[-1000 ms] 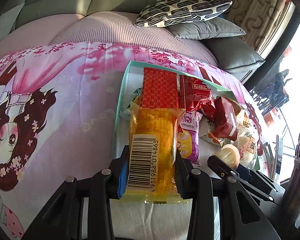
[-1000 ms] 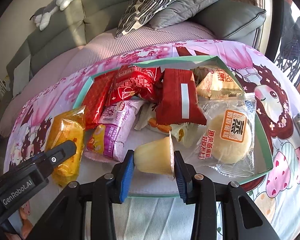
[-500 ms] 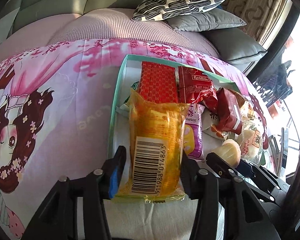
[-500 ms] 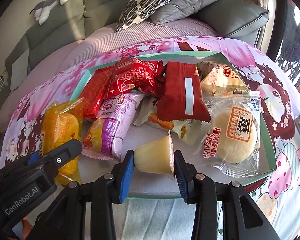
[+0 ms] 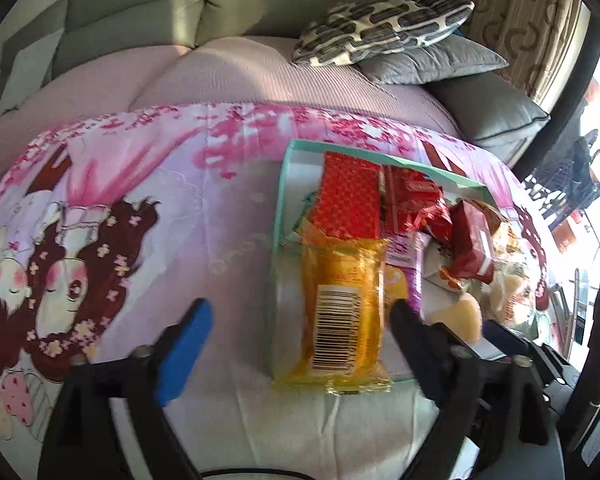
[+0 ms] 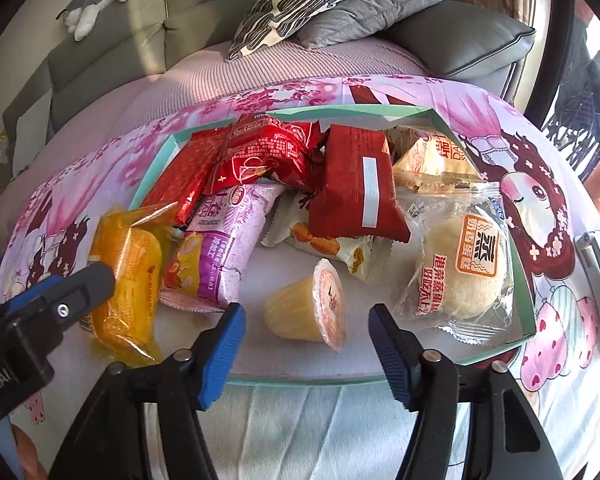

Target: Organize snacks

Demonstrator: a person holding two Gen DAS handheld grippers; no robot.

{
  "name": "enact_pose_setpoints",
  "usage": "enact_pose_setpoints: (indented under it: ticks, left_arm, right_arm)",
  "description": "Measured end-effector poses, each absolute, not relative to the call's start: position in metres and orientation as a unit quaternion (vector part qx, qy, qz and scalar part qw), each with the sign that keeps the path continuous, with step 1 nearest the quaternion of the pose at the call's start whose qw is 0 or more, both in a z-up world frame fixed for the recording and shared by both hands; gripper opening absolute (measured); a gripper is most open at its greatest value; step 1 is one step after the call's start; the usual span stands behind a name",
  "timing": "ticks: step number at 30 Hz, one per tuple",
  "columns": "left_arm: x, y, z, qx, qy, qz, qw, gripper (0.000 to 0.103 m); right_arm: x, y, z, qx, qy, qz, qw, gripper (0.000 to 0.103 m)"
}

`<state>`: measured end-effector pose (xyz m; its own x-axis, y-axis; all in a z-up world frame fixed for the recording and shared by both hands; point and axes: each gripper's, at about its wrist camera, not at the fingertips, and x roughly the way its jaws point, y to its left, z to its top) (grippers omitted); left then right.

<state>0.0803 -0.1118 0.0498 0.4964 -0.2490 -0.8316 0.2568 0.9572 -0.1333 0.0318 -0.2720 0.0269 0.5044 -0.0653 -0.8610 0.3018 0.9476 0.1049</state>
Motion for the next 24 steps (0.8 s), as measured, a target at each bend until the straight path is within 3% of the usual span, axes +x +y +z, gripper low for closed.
enact_pose_setpoints:
  ticks: [9,17,24]
  left_arm:
    - [0.08,-0.085,0.048,0.022,0.485,-0.068,0.872,0.098]
    - [0.067,-0.072,0.052,0.079,0.47,0.004,0.879,0.098]
    - [0.057,-0.061,0.05,0.062,0.483,0.008,0.874,0.098]
  right_arm:
    - [0.028,-0.261,0.037,0.106,0.47,-0.091,0.872,0.103]
    - [0.025,-0.252,0.044,0.096,0.463,-0.089,0.876,0.103]
    - [0.021,-0.244,0.051,0.086,0.464,-0.085,0.878,0.103]
